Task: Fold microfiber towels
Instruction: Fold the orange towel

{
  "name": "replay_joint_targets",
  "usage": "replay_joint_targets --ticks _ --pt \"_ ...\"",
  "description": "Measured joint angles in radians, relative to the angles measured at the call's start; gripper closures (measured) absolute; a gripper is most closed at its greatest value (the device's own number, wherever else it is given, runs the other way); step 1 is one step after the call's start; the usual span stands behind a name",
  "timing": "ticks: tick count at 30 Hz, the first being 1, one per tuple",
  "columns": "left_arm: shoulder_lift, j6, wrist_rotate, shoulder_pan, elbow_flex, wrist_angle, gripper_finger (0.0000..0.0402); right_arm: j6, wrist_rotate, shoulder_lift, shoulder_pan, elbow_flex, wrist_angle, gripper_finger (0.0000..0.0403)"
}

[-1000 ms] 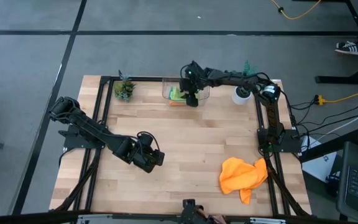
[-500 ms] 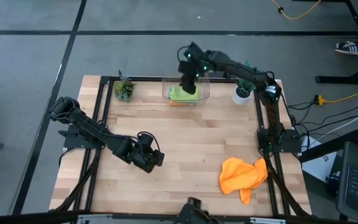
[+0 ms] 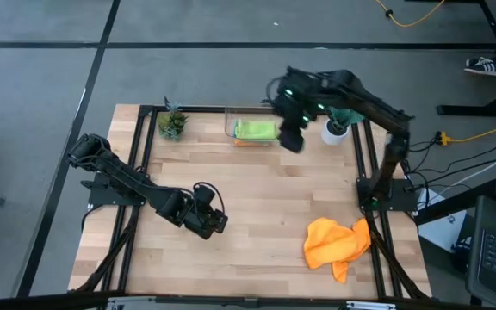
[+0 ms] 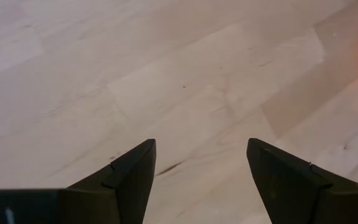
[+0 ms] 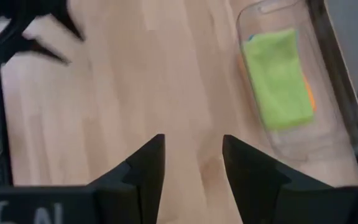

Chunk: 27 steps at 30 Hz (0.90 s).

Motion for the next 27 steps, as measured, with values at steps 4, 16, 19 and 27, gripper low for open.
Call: replay_joint_targets --ticks 4,16,19,27 --pt "0.0 0.036 0.003 0.0 0.0 0.034 0.0154 0.075 0.056 -0.099 0.134 -0.01 -0.049 0.0245" --pt "0.0 0.235 0.231 0.007 0.0 0.358 0.0154 0.584 0.323 -0.471 0.444 -0.516 -0.016 0.0246" --pt "0.0 0.273 0.214 0.007 0.0 0.362 0.0154 0.755 0.306 -0.56 0.498 -0.718 0.06 0.0246" --pt "0.0 0.313 0.164 0.009 0.0 0.361 0.0154 1.036 0.166 -0.673 0.642 -1.106 0.229 0.0246"
